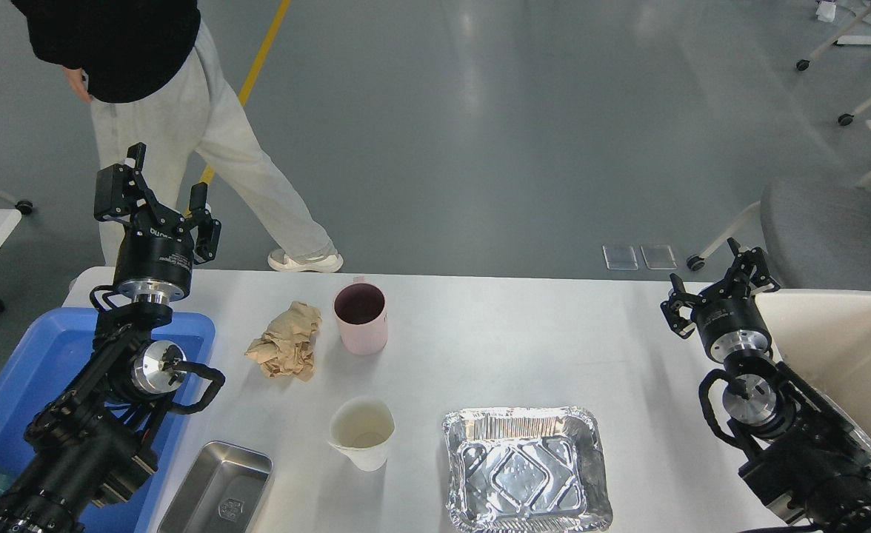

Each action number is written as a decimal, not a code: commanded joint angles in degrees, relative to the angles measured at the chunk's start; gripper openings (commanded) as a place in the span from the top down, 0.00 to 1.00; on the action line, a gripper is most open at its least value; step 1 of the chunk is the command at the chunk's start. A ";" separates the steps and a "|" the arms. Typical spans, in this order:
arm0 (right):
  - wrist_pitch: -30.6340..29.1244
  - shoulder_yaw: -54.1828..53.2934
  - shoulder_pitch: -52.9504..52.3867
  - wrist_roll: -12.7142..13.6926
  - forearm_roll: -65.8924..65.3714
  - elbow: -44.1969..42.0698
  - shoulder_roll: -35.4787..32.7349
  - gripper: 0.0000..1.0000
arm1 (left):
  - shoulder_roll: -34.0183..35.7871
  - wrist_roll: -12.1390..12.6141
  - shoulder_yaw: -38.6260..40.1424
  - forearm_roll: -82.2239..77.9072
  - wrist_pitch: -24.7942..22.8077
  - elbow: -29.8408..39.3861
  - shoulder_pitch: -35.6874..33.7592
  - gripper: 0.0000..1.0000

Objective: Tidy desktop

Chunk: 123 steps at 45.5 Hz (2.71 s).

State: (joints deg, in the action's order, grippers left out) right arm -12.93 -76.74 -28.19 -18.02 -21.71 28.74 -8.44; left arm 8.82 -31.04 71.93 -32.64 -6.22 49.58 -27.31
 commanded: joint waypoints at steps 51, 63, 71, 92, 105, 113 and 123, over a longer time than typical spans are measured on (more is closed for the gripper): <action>-0.17 0.27 0.24 0.35 -0.26 0.35 -0.35 0.00 | 44.25 23.39 -35.89 -13.86 8.15 34.52 5.69 0.02; -0.17 0.27 -0.29 0.35 -0.53 0.88 -0.08 0.00 | 59.01 23.92 -37.21 -14.21 5.34 40.85 5.95 0.02; -0.17 0.27 -0.55 0.35 -0.88 0.88 -0.08 0.00 | 68.77 23.13 -37.12 -14.74 2.71 43.40 5.52 0.02; -0.17 4.23 -2.48 0.26 -1.05 0.88 -0.17 0.00 | 79.94 21.19 -36.15 -20.18 -8.63 46.48 3.15 0.03; -0.17 4.41 -2.66 0.26 -1.05 0.79 -0.17 0.00 | 79.77 21.72 -36.16 -30.11 -11.44 46.83 -0.02 0.03; -0.17 4.41 -2.66 0.26 -1.05 0.79 -0.43 0.00 | 78.80 21.72 -36.24 -29.68 -19.69 46.66 -6.69 0.03; -0.17 4.41 -2.66 0.26 -1.05 0.79 -0.35 0.00 | 75.82 22.16 -36.33 -29.76 -21.82 45.78 -9.16 0.02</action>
State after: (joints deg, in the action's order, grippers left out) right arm -13.09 -72.33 -30.91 -17.76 -22.77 29.53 -8.87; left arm 86.98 -9.27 35.67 -62.30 -27.67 95.91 -35.66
